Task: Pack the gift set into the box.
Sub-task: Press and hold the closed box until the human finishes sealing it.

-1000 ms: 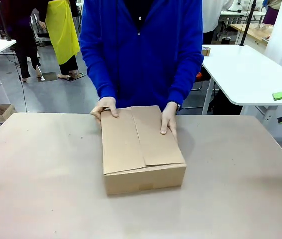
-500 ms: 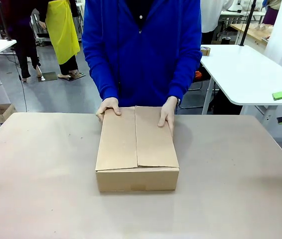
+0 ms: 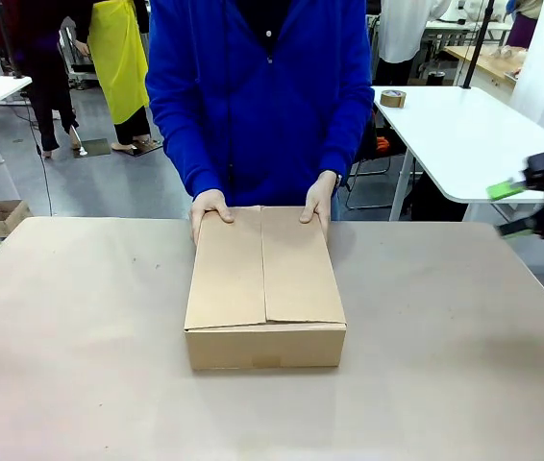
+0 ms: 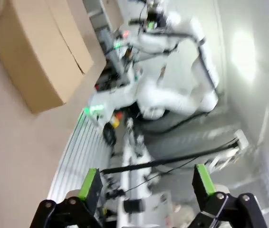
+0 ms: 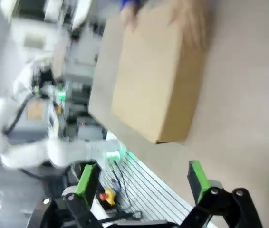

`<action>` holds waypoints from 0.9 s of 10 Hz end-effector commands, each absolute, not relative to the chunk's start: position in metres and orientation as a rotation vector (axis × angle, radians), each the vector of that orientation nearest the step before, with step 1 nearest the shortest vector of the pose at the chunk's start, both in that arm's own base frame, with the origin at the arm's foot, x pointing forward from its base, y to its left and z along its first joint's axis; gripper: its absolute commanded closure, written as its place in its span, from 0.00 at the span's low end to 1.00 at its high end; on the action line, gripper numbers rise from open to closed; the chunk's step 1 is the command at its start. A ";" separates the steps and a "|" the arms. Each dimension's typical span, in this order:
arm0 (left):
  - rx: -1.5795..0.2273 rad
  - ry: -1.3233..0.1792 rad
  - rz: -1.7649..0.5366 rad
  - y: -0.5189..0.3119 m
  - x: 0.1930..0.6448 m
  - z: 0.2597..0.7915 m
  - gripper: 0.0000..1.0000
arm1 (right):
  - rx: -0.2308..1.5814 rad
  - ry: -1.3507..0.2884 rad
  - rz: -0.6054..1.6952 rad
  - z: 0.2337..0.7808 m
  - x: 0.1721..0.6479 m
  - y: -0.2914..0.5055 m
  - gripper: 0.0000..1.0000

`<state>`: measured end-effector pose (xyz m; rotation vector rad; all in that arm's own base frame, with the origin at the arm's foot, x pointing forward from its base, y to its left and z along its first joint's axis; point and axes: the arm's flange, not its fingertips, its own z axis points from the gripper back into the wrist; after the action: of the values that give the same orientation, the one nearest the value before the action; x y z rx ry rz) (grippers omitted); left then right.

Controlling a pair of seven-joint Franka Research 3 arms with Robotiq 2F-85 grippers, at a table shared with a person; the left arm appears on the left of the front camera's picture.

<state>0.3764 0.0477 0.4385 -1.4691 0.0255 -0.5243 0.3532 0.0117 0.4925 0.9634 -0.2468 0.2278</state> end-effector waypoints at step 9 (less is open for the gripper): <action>-1.105 -0.530 -1.155 -0.115 0.387 0.414 0.00 | 1.002 -0.534 0.954 0.479 0.384 0.172 0.00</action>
<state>0.3852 -0.1092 0.4086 -1.0848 -0.5953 -1.1544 0.3822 0.1744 0.4783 0.9912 -0.4901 0.9195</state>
